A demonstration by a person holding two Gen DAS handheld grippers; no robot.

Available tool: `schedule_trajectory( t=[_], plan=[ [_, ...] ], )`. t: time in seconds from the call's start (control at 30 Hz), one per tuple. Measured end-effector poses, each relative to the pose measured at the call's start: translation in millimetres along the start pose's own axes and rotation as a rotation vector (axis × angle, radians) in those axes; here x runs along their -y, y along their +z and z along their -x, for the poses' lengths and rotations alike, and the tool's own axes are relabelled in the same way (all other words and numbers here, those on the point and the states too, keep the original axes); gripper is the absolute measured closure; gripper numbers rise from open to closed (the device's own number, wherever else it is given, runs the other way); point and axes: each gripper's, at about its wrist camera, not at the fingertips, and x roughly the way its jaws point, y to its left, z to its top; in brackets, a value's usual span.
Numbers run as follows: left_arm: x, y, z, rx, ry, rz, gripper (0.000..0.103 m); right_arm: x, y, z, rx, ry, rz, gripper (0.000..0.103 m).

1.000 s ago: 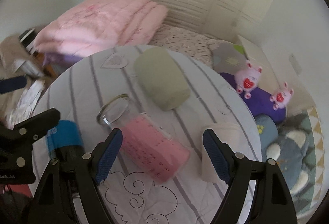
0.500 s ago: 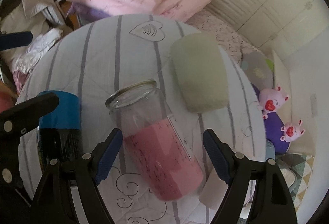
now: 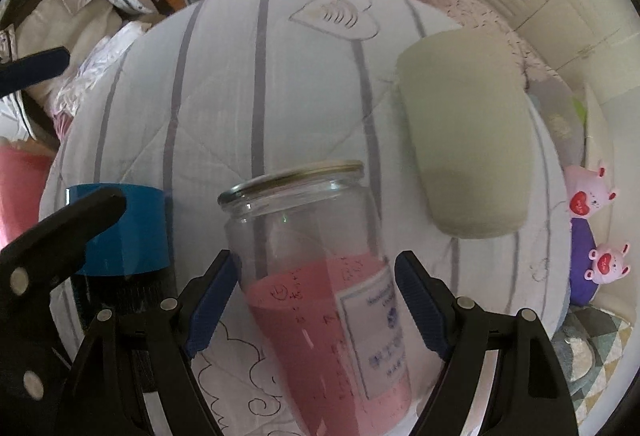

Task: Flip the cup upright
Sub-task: 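Close the right gripper around the glass jar's body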

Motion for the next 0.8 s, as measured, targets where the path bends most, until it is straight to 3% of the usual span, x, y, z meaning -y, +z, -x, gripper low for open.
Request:
schedule_trajectory(
  t=[0.17,0.27,0.4,0.67,0.8],
  plan=[
    [1.2,-1.6,1.7,0.003,-0.001,-0.001,0.0,7.6,0.0,-4.3,-0.022,0.021,-0.043,0.026],
    [4.0,-2.0,4.9,0.009,-0.003,-0.003,0.0,18.9,-6.8,3.9,0.005,0.083,-0.122,0.026],
    [9.8,-5.0,16.7,0.026,-0.014,-0.01,0.0,30.8,-19.1,17.6,0.045,0.091,-0.223,0.027],
    [34.8,-16.5,54.7,0.087,-0.064,-0.057,0.0,38.6,-80.6,67.5,0.131,0.158,-0.434,0.029],
    [54.0,-29.2,74.7,0.117,-0.085,-0.115,0.0,39.4,-108.1,64.2,0.137,0.24,-0.524,0.03]
  ],
)
